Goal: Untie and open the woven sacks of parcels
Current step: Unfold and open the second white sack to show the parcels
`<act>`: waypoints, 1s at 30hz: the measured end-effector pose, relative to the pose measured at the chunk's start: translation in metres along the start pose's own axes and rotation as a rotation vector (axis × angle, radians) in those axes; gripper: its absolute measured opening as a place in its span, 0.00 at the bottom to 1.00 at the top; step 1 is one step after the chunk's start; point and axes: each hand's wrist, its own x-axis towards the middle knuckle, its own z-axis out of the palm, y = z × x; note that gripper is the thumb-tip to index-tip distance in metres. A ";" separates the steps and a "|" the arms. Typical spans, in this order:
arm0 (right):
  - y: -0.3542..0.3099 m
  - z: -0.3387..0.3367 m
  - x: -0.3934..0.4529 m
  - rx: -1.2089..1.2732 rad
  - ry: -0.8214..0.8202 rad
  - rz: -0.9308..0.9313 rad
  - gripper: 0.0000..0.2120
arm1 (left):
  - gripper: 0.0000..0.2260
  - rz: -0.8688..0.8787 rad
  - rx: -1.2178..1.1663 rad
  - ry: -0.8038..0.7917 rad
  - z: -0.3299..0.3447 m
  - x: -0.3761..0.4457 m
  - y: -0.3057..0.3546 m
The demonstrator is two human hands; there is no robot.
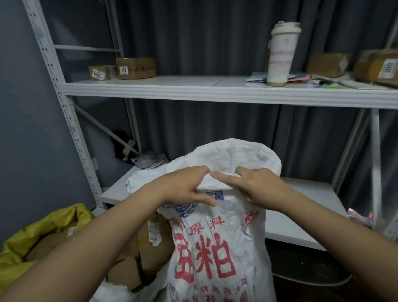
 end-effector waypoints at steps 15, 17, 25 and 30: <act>-0.006 -0.007 -0.019 0.271 -0.011 0.100 0.12 | 0.05 0.411 0.386 0.561 0.008 -0.001 0.009; -0.004 0.003 -0.024 -0.024 0.145 -0.093 0.15 | 0.12 0.286 0.147 0.442 0.004 -0.007 0.013; -0.004 0.028 -0.035 -0.433 0.467 -0.188 0.20 | 0.25 0.014 -0.445 -0.234 0.007 -0.005 0.017; -0.001 0.026 -0.041 -0.293 0.372 -0.180 0.25 | 0.12 0.050 -0.467 -0.086 0.013 -0.007 0.017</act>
